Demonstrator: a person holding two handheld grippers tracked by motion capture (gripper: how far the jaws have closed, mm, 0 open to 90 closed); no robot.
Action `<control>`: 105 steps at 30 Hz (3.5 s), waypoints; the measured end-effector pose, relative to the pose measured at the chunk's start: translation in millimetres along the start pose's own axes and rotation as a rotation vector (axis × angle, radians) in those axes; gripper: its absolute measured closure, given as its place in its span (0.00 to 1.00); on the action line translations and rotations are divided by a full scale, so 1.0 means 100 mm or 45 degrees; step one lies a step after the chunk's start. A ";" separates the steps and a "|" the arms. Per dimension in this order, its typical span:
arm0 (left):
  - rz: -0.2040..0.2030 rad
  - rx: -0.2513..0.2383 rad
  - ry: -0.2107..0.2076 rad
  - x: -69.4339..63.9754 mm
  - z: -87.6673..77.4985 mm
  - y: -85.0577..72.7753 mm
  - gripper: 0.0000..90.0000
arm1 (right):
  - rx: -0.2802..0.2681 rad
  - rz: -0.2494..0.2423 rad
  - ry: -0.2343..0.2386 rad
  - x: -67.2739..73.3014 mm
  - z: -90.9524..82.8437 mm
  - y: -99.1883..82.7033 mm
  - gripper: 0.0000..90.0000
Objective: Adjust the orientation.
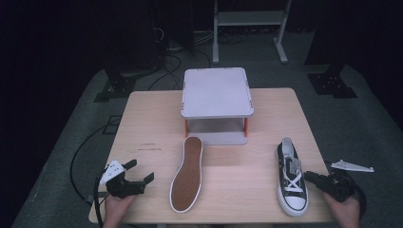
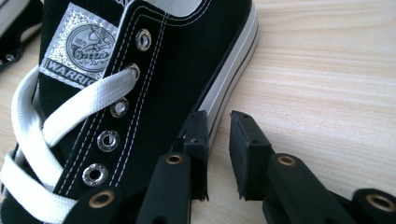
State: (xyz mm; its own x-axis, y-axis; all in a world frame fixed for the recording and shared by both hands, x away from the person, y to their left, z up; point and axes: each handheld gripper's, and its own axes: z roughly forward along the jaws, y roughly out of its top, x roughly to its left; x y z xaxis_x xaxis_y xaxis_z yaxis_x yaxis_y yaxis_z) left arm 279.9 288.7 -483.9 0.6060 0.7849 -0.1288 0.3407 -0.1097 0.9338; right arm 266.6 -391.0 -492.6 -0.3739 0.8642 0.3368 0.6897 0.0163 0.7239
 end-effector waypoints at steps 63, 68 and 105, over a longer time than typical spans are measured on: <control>-0.005 -0.020 0.015 0.01 -0.03 0.00 0.02 | -0.273 0.315 0.364 0.60 -0.02 0.40 0.98; -0.005 -0.020 0.014 0.01 -0.03 0.00 0.02 | -0.303 0.297 0.412 0.77 -0.07 0.46 0.98; -0.012 -0.033 0.018 0.04 -0.05 0.00 0.02 | -0.387 0.108 0.616 2.05 -0.08 1.73 0.98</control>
State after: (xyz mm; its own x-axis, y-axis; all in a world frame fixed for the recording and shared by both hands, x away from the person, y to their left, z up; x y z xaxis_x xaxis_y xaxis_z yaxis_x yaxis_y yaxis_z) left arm 278.2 295.0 -482.7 0.5923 0.7947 -0.1330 0.3274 -0.0865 0.9409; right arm 304.3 -215.5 -293.8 -0.6155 0.5267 0.5863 0.5470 -0.2501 0.7989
